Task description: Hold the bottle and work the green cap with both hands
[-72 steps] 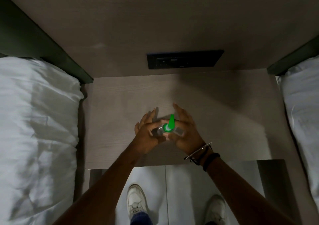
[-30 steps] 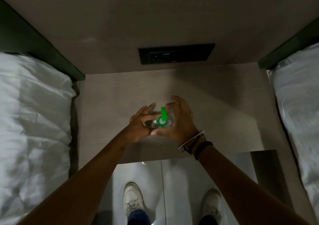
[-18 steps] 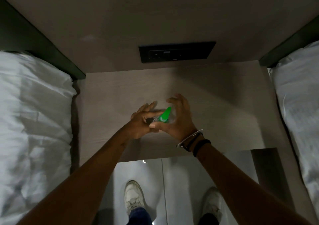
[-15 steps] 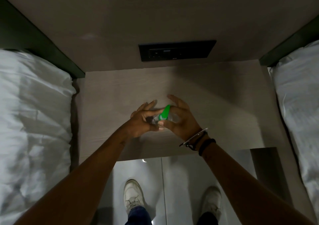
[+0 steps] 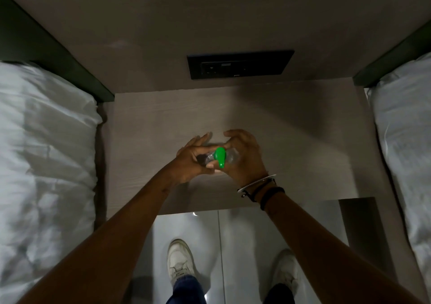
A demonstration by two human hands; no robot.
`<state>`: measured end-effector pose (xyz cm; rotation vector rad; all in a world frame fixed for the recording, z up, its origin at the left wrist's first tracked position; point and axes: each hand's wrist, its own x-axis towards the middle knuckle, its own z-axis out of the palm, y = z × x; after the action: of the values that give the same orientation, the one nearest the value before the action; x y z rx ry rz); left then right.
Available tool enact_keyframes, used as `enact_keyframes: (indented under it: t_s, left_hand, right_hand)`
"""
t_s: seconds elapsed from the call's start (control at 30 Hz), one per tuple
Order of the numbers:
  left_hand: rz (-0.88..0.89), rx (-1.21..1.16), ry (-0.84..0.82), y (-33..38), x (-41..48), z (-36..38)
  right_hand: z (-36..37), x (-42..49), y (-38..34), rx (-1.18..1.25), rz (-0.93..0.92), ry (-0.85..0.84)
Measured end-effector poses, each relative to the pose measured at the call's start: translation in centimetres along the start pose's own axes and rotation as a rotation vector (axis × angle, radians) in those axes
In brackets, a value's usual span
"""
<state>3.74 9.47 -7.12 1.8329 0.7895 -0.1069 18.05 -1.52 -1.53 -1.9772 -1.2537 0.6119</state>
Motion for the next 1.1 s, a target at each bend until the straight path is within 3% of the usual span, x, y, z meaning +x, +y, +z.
enact_keyframes:
  t_s: [0.17,0.33,0.47,0.57,0.7,0.83,1.0,1.1]
  left_hand:
    - [0.002,-0.031,0.03,-0.1,0.0,0.2]
    - [-0.016,-0.031,0.029,-0.4,0.1,0.3]
    - [0.004,0.001,0.041,-0.2,-0.1,0.3]
    - [0.0,0.018,0.062,0.1,-0.1,0.3]
    - [-0.026,-0.051,0.059,0.1,-0.2,0.4]
    - [0.001,-0.012,0.041,0.1,-0.1,0.2]
    - [0.01,-0.051,0.055,0.8,-0.5,0.0]
    - [-0.002,-0.026,0.03,1.2,-0.6,-0.1]
  right_hand:
    - [-0.1,-0.4,0.4,-0.019,0.034,-0.06]
    - [-1.1,-0.4,0.9,-0.017,-0.117,-0.123]
    - [-0.7,0.1,0.5,-0.176,-0.085,-0.031]
    - [-0.8,0.0,0.5,-0.106,-0.032,-0.108]
    - [-1.2,-0.1,0.7,-0.106,-0.168,-0.119]
    - [-0.5,0.2,-0.1,-0.233,-0.078,0.002]
    - [-0.7,0.0,0.2,-0.085,-0.022,-0.125]
    - [-0.9,-0.2,0.0,-0.099,-0.035,-0.051]
